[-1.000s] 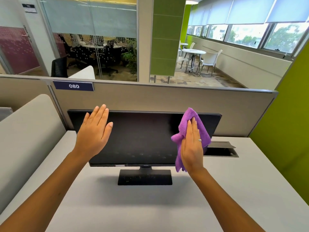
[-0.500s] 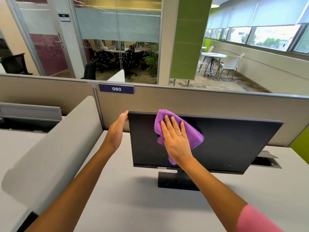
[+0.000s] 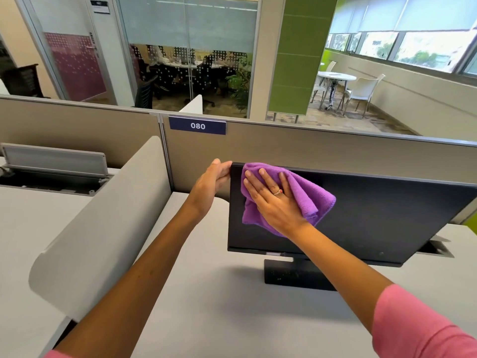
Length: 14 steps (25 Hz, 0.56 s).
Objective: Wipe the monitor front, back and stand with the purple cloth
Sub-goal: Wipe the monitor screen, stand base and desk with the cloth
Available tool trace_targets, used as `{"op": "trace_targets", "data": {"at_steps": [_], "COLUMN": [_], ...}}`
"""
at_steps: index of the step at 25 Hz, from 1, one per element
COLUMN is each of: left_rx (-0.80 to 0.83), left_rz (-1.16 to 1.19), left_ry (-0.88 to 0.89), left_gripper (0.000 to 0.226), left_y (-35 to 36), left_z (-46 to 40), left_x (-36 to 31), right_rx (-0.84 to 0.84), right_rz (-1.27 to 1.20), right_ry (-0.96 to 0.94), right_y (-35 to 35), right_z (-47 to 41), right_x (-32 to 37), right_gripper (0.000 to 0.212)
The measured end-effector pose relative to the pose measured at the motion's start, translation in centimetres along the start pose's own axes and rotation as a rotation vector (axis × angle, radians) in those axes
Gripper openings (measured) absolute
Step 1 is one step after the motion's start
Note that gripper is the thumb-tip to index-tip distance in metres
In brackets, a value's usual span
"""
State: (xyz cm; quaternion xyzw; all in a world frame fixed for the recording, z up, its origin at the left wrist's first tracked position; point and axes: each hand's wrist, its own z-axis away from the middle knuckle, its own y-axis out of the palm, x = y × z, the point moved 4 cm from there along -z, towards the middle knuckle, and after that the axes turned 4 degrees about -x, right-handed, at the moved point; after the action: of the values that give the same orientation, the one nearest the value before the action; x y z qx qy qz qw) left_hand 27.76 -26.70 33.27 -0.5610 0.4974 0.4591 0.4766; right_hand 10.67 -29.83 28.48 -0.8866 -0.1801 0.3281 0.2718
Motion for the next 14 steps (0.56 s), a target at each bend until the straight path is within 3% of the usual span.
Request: {"op": "trace_targets", "data": {"at_steps": [4, 6, 14], "left_rx": [0.002, 0.009, 0.055], "left_rz": [-0.004, -0.018, -0.032], "left_ry": [0.016, 0.019, 0.032], "left_gripper": [0.054, 0.054, 0.060], "left_y": [-0.2, -0.3, -1.3], "left_z": [-0.2, -0.3, -1.6], "left_x": [0.2, 0.3, 0.5], "right_rx": [0.109, 0.123, -0.038], "right_rz": [-0.014, 0.006, -0.027], "right_ry": [-0.234, -0.252, 0.097], "right_y": [2.7, 3.2, -0.8], "right_z": [3.5, 5.1, -0.4], "right_x": [2.7, 2.7, 0.4], "right_gripper": [0.068, 0.069, 0.054]}}
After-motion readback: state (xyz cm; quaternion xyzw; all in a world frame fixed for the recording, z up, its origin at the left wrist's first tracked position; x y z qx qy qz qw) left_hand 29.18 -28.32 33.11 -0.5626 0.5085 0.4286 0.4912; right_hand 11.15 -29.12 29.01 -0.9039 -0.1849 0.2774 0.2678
